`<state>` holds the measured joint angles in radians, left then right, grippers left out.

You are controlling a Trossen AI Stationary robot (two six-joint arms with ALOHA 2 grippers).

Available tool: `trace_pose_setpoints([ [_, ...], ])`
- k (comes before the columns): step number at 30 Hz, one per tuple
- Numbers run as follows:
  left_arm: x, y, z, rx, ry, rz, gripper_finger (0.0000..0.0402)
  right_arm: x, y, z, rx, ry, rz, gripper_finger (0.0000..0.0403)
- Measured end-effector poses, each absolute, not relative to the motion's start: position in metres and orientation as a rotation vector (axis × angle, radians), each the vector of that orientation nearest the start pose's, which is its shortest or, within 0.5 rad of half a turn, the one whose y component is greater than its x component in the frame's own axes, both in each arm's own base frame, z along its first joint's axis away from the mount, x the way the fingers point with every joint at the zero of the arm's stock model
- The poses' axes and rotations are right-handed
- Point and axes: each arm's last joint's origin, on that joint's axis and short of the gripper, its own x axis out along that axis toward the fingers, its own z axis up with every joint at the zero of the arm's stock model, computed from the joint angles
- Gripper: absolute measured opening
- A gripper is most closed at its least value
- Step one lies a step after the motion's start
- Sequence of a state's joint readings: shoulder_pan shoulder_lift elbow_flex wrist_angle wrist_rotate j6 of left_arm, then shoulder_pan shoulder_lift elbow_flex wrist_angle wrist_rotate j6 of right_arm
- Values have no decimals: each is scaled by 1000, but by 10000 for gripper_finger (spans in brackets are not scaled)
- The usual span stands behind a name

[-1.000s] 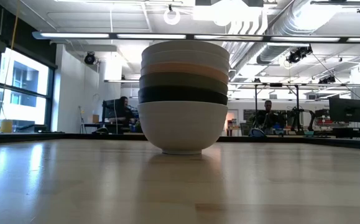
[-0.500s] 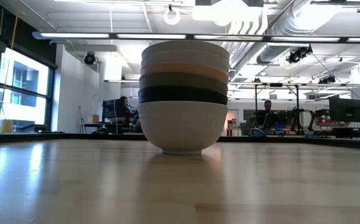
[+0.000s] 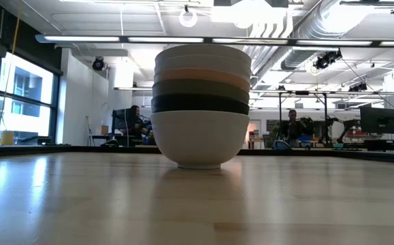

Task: Nest bowls inside each other
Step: Stack the green bowl on the white bowl

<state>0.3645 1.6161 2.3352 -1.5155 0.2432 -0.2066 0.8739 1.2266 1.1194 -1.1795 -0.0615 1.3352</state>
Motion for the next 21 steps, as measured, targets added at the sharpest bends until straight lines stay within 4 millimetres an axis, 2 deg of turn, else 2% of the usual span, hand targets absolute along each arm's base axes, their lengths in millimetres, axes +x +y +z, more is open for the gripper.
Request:
trace_pose_setpoints([
  [5, 230, 80, 505, -435, 749, 194, 156, 135, 160, 271, 625, 1467, -185, 110],
  [21, 231, 79, 505, -462, 750, 200, 156, 137, 163, 235, 600, 1505, -264, 110],
])
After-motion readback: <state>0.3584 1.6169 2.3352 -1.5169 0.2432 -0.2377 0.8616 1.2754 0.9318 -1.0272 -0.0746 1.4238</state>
